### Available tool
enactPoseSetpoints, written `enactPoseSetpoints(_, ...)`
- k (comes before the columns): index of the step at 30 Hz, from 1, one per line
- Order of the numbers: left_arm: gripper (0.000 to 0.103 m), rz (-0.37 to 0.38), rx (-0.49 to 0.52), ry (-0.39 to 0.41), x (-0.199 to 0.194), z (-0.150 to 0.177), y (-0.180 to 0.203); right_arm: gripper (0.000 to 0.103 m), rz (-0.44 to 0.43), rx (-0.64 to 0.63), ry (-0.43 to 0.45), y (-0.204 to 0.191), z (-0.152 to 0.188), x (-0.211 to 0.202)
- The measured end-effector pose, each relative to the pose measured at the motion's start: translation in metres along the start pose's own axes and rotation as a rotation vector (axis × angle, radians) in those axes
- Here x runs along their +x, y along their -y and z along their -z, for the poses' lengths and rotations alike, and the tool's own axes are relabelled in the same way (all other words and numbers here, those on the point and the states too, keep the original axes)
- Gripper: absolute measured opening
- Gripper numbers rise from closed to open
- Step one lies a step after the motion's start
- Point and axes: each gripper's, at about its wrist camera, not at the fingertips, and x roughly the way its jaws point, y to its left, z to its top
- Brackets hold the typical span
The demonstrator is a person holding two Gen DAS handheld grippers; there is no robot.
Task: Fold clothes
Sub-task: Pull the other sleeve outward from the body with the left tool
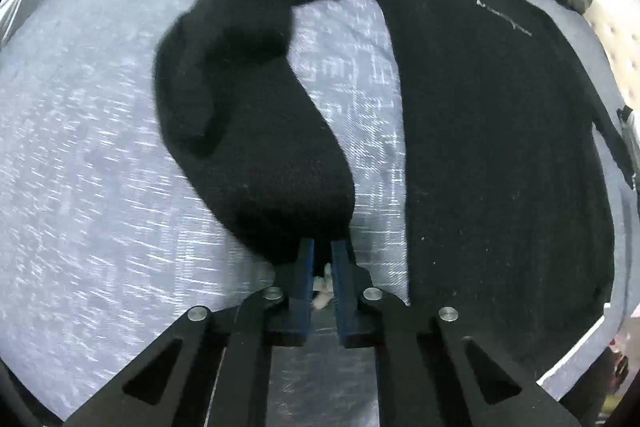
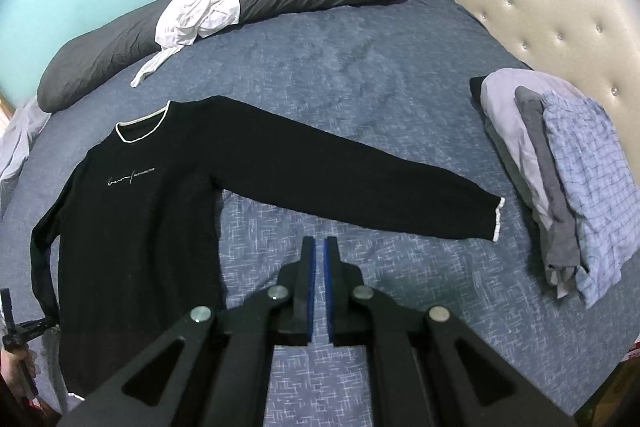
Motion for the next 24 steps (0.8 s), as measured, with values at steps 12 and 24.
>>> enactPoseSetpoints(12,0.008,-0.03,-0.129,0.19,-0.099,-0.017,-0.101,0.004,-0.009,-0.002,-0.004,-0.016,-0.001,-0.007)
enactPoseSetpoints(24,0.008,-0.008,-0.383,0.266,-0.131,-0.042,-0.227,0.004,0.01,-0.064,0.009,-0.056,-0.003,-0.023)
